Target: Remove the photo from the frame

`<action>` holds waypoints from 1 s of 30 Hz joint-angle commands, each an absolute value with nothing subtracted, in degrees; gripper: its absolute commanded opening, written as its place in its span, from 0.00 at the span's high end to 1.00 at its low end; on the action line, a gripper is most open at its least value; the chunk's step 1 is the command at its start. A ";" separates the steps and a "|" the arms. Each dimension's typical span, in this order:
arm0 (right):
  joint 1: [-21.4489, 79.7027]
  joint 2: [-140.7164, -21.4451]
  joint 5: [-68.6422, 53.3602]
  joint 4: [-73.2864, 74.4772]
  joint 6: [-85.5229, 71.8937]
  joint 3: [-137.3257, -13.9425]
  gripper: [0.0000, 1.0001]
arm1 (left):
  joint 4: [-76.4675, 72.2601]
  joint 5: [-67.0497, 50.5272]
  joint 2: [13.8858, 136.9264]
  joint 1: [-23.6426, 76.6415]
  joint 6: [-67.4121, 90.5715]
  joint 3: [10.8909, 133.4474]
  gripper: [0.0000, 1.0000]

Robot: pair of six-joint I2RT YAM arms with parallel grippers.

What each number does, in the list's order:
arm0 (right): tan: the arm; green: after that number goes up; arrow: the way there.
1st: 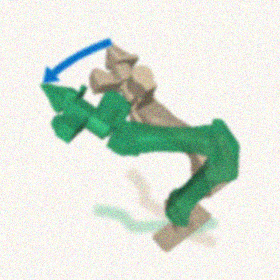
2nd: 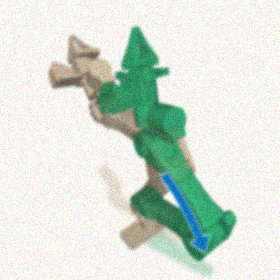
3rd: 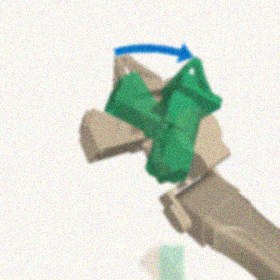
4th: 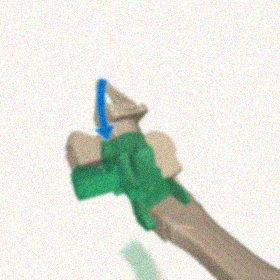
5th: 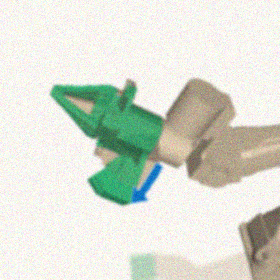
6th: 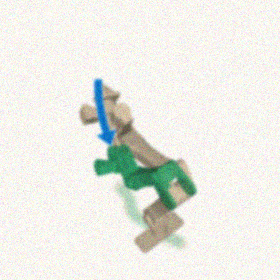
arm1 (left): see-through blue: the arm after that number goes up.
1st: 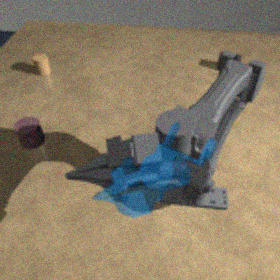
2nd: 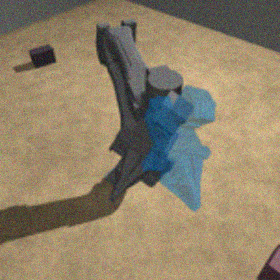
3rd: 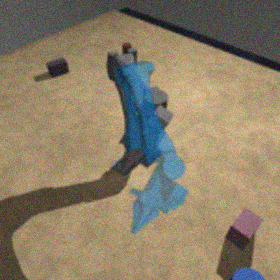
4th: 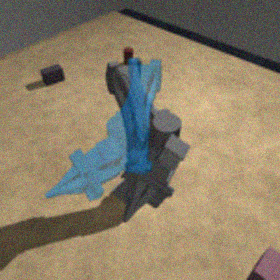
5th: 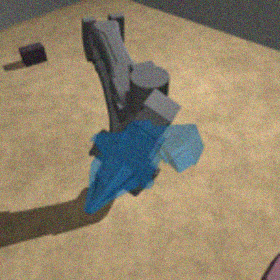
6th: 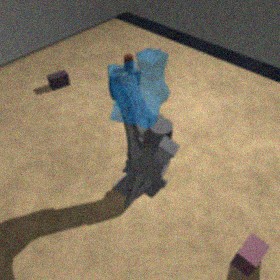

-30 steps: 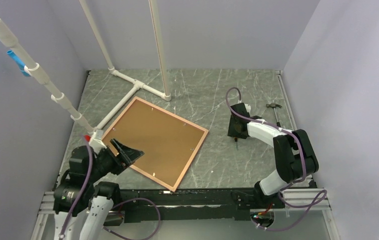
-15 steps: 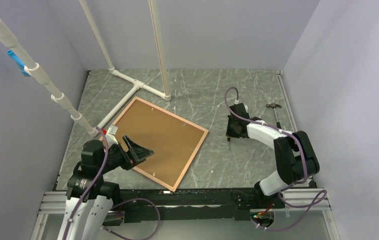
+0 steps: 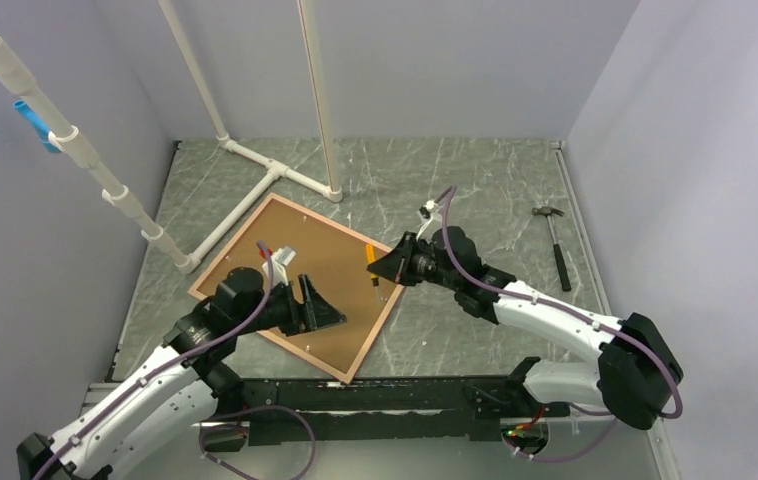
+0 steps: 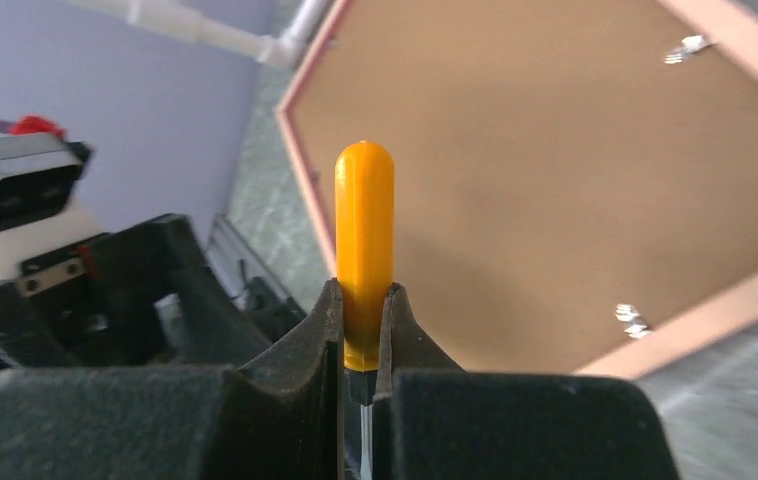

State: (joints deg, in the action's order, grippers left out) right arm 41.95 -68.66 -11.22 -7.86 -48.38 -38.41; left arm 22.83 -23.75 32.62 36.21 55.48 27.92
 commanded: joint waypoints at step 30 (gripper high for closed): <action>54.85 -66.63 -11.45 6.84 -34.05 -51.12 0.00 | 17.66 -19.08 25.48 51.44 40.30 25.46 1.00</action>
